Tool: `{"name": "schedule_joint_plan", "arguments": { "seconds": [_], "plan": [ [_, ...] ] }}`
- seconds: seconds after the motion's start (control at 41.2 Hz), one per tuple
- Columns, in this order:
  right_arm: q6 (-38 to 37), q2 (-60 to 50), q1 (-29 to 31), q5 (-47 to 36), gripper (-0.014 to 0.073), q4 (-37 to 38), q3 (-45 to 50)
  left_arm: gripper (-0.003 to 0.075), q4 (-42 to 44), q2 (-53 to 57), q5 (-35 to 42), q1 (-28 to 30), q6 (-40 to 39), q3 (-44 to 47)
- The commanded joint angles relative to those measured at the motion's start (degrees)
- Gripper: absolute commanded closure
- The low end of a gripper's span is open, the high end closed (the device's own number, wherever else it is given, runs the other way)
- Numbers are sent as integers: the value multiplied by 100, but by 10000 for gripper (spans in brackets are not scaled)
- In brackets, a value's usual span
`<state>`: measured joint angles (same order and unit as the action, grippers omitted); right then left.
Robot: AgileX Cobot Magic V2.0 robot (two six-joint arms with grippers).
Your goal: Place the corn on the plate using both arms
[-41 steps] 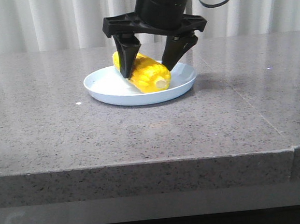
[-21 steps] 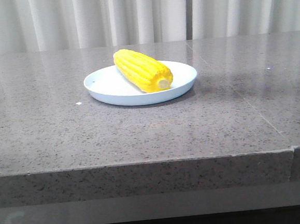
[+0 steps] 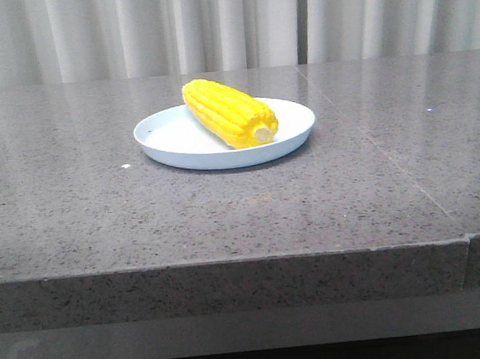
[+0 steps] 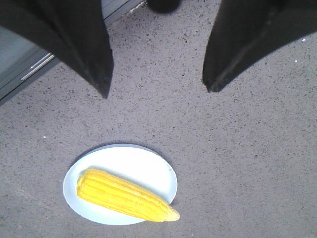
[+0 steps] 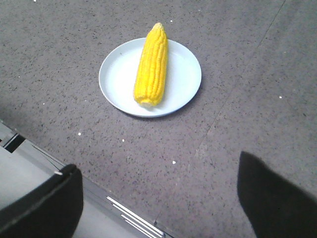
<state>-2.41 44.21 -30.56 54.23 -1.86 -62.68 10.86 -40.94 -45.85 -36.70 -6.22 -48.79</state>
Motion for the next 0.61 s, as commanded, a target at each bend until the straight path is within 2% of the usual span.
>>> {"name": "schedule_joint_plan", "arguments": {
  "seconds": [0.0, 0.218, 0.583],
  "plan": [
    [65, -680, 12, -333, -61, 85, 384, 321, 40, 23, 401, -48, -63, -152],
    [65, -1407, 12, -339, -61, 85, 1082, 321, 40, 23, 401, -48, -63, -152],
    [65, -1435, 12, -429, -60, 186, 1102, 323, 40, 23, 401, -48, -63, -152]
  ]
}}
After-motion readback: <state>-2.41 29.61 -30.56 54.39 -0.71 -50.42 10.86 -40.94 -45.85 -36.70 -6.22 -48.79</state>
